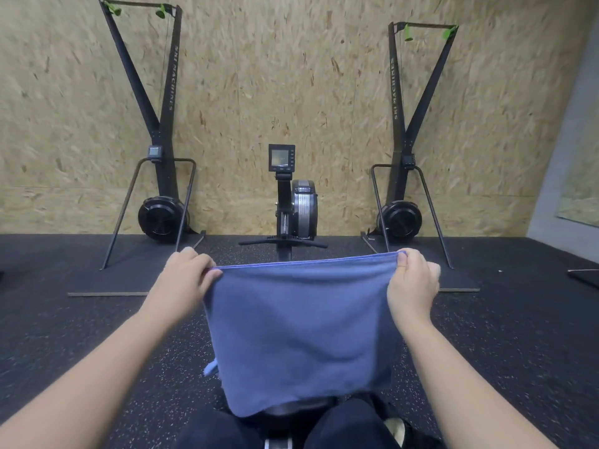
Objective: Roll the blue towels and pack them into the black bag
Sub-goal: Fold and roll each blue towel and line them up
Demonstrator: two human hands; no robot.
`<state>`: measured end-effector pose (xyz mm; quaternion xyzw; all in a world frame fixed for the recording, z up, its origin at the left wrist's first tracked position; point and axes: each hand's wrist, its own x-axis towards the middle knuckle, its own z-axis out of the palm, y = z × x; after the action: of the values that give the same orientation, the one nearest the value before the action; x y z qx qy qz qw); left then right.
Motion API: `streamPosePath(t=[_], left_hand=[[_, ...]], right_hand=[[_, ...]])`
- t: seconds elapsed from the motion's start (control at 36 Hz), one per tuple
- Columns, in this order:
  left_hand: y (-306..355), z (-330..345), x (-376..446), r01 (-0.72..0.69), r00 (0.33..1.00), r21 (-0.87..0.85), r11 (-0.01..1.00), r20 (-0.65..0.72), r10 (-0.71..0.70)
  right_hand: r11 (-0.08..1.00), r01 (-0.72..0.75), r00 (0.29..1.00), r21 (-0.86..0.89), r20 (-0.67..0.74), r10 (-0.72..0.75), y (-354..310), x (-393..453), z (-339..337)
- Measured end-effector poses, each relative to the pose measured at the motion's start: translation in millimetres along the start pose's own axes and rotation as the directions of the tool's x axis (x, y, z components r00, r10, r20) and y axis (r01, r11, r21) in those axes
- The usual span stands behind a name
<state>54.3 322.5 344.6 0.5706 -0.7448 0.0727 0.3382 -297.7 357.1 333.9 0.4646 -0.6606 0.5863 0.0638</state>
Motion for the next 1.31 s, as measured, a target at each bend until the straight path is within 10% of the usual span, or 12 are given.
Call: streamPosePath(t=[0.11, 0.39, 0.64, 0.86, 1.03, 1.31], left_hand=[[12.4, 0.7, -3.6, 0.135, 0.987, -0.374, 0.918, -0.028, -0.157], [46.5, -7.1, -0.2, 0.326, 0.914, -0.63, 0.704, 0.019, -0.406], [105.4, -37.9, -4.3, 0.227, 0.973, -0.846, 0.482, 0.214, -0.082], [126.4, -46.7, -9.6, 0.114, 0.954, -0.816, 0.567, 0.249, 0.166], [122.9, -40.8, -12.5, 0.084, 0.933, -0.785, 0.614, 0.279, 0.229], [126.2, -38.7, -11.7, -0.28, 0.958, -0.377, 0.883, -0.057, 0.279]], right_hand=[[0.948, -0.234, 0.969, 0.217, 0.13, 0.209, -11.4, 0.0, 0.9], [0.848, -0.424, 0.89, 0.317, 0.319, 0.326, -42.9, -0.4, 12.0], [0.894, -0.202, 0.852, 0.4, 0.521, -0.041, -96.3, -23.0, -8.0], [0.949, 0.223, 0.795, 0.222, 0.521, -0.309, -132.4, -38.7, -33.1], [0.955, 0.206, 0.776, 0.214, 0.559, -0.293, -135.2, -38.4, -39.9], [0.933, 0.299, 0.722, 0.202, 0.591, -0.359, -131.8, -44.8, -40.4]])
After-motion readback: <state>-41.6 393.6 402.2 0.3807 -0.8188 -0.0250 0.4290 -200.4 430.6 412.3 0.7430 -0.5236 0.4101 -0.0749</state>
